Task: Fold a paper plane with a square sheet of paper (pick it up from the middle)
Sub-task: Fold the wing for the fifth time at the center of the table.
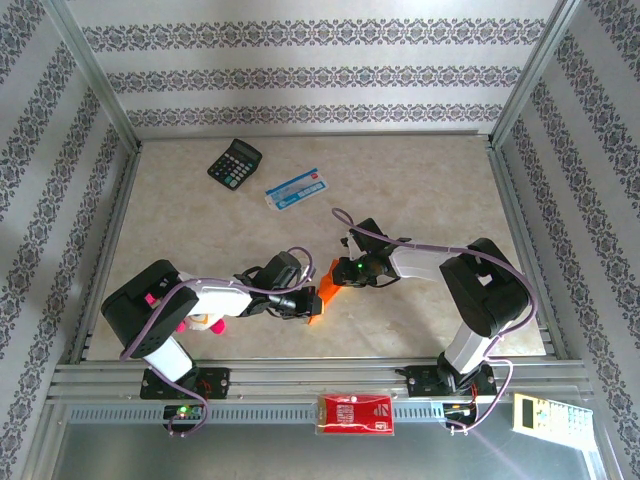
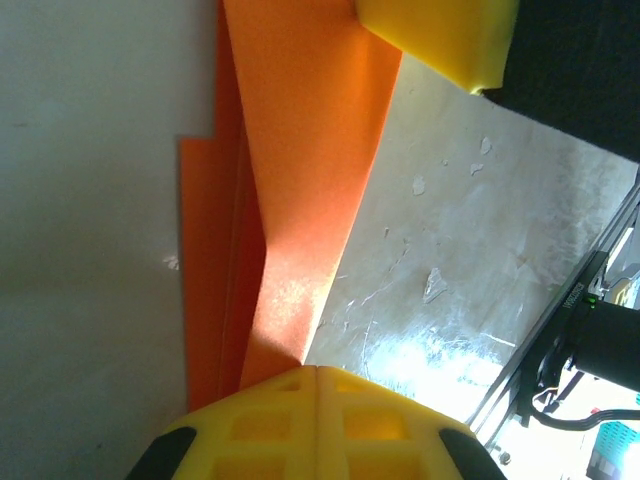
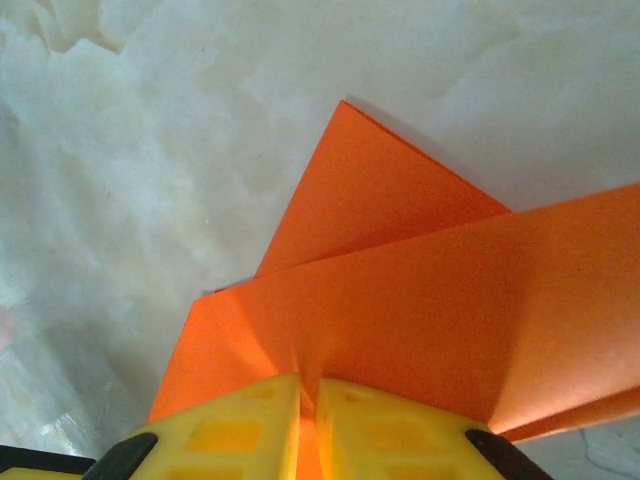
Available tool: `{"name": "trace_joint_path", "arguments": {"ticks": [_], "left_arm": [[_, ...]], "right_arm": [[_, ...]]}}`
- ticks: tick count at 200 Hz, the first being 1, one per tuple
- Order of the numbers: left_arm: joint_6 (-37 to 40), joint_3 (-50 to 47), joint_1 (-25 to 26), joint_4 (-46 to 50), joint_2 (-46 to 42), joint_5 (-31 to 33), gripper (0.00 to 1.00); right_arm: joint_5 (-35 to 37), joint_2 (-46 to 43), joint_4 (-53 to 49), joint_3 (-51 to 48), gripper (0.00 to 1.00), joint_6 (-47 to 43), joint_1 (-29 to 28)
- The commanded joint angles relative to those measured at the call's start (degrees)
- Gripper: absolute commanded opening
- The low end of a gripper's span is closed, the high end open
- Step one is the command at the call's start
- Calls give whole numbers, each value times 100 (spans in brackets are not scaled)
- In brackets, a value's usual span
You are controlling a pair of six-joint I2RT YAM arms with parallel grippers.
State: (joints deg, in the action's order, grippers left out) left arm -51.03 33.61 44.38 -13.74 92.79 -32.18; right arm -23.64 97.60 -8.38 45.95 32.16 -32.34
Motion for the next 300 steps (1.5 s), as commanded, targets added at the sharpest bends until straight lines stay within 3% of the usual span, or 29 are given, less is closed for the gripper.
{"name": "trace_joint_path", "arguments": {"ticks": [1, 231, 300], "left_arm": [[-6, -116, -87, -24, 54, 13, 0], [-247, -862, -175, -304, -18, 125, 0], [-156, -940, -175, 51, -261, 28, 0]], "right_arm": [[470, 268, -344, -236, 19, -49, 80], [669, 459, -673, -166, 19, -9, 103], [760, 576, -890, -86, 18, 50, 127]]}}
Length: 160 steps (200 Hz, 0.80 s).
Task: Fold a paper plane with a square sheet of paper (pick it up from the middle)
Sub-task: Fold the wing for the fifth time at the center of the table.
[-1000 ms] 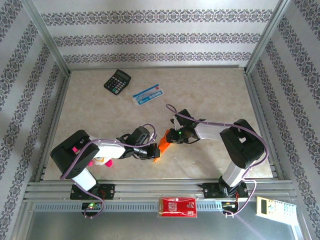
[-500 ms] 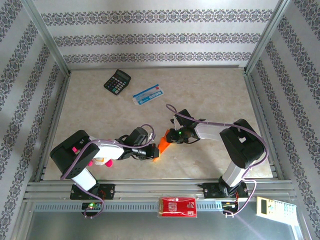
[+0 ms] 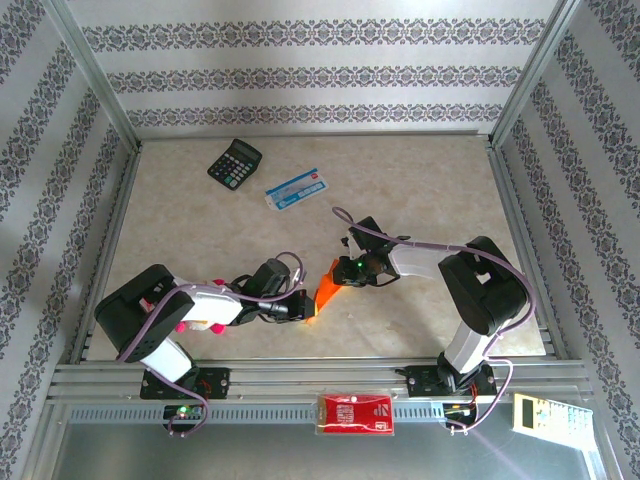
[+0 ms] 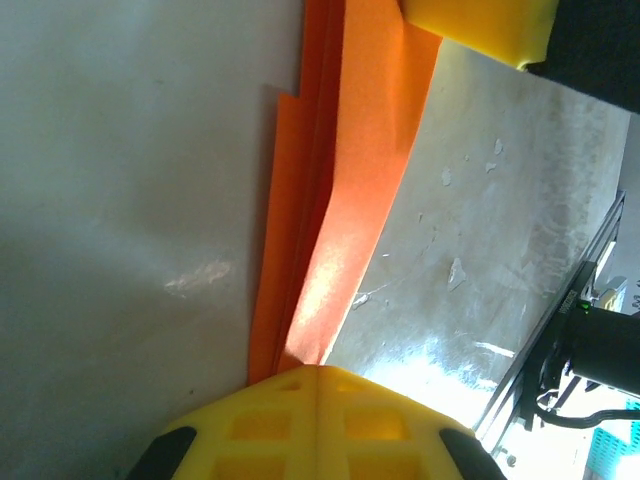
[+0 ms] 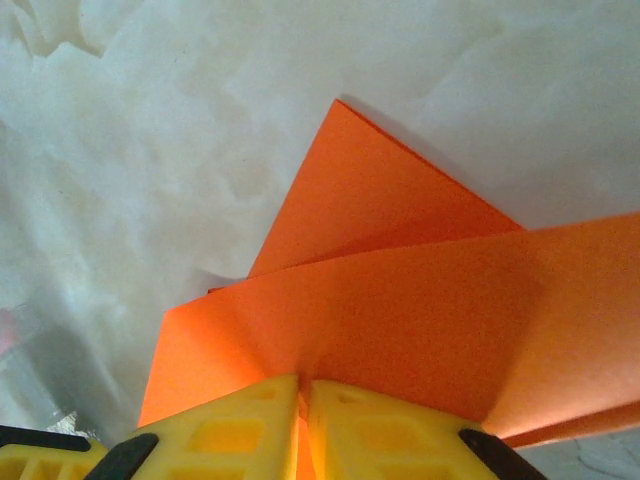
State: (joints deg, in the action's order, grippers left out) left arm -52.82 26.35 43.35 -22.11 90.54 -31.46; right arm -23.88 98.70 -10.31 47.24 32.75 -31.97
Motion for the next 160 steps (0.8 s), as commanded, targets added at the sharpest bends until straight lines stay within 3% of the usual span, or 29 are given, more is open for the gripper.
{"name": "trace_joint_path", "arguments": {"ticks": [1, 99, 160], "left_arm": [[25, -216, -73, 895, -41, -44, 0], [697, -149, -62, 2227, -507, -45, 0], [651, 142, -51, 1958, -1346, -102, 1]], "right_arm": [[782, 471, -700, -215, 18, -7, 92], [780, 607, -766, -106, 18, 14, 121], [783, 596, -753, -137, 17, 15, 129]]}}
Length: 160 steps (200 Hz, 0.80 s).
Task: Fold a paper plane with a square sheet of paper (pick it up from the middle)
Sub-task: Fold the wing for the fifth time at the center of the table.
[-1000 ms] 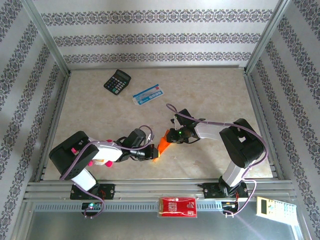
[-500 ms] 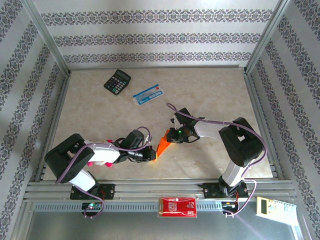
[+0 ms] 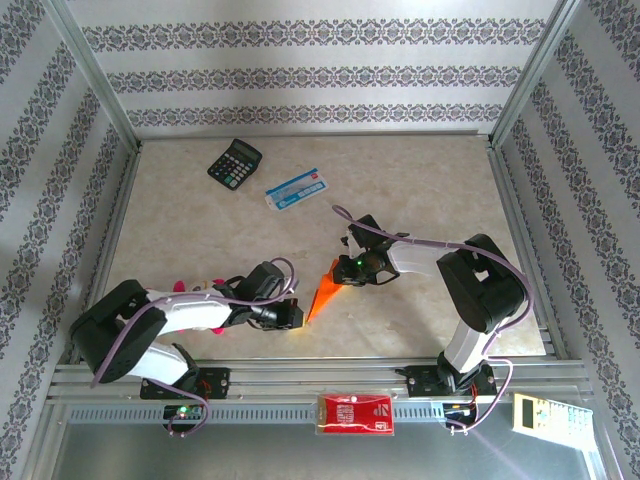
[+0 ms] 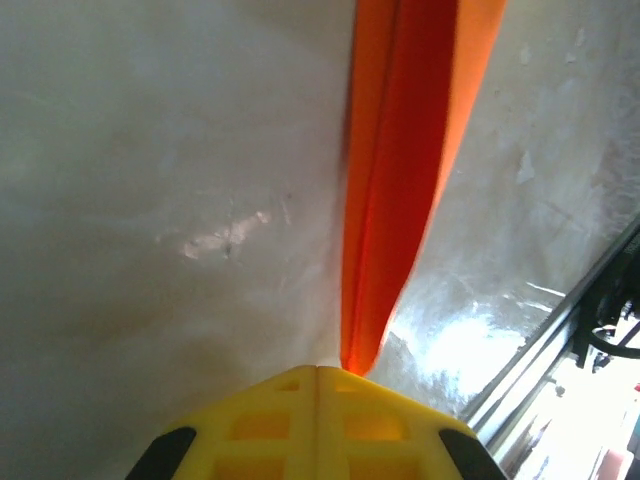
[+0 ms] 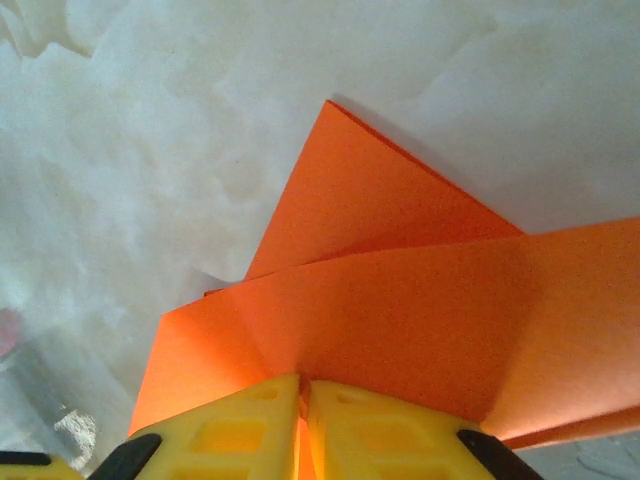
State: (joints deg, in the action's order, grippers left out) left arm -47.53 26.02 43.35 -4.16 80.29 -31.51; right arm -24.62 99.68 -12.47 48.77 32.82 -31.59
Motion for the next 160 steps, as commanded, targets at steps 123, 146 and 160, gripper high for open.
{"name": "trace_joint_path", "arguments": {"ticks": [123, 146, 160], "left_arm": [[619, 1450, -48, 69, 1476, -258, 0], [680, 1396, -46, 84, 1618, -329, 0], [733, 1358, -55, 143, 1664, -321, 0]], "right_arm": [[843, 473, -508, -298, 17, 21, 110], [845, 484, -510, -302, 17, 21, 127], [852, 500, -503, -312, 17, 21, 134]]}}
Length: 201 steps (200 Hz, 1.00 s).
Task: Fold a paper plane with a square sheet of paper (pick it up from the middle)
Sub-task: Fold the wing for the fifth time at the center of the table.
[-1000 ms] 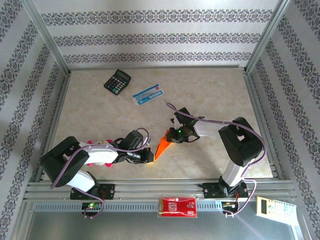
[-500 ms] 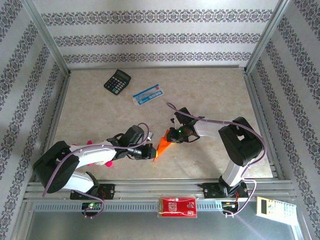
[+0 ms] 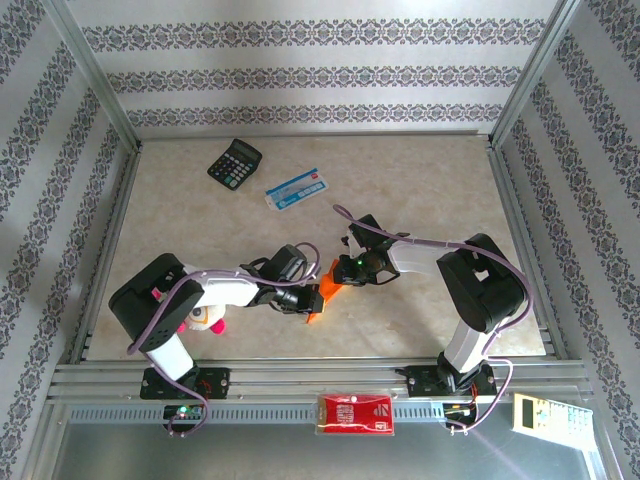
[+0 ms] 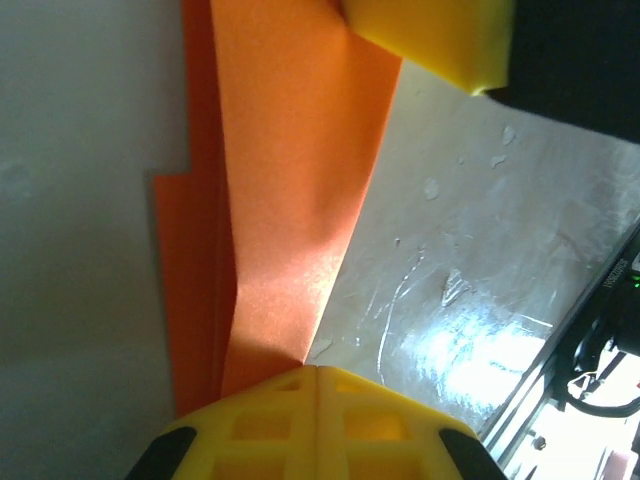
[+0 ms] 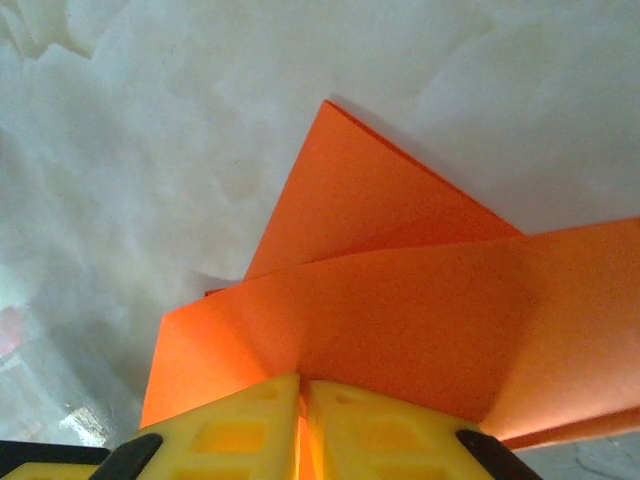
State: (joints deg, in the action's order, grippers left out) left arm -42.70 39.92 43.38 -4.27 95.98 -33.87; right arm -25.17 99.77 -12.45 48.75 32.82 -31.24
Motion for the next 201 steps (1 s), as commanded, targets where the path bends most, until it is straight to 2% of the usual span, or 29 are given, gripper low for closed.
{"name": "trace_joint_path", "arguments": {"ticks": [1, 135, 182, 201], "left_arm": [[247, -35, -57, 155, 96, -85, 0], [-39, -983, -95, 151, -272, -166, 0], [-243, -1392, -118, -38, -584, -312, 0], [-307, -1393, -162, -312, -734, -580, 0]], "right_arm": [[907, 491, -509, -308, 17, 22, 100], [945, 526, -556, -373, 16, 8, 171], [966, 505, -592, -349, 16, 7, 176], [953, 497, -609, -341, 16, 8, 172]]}}
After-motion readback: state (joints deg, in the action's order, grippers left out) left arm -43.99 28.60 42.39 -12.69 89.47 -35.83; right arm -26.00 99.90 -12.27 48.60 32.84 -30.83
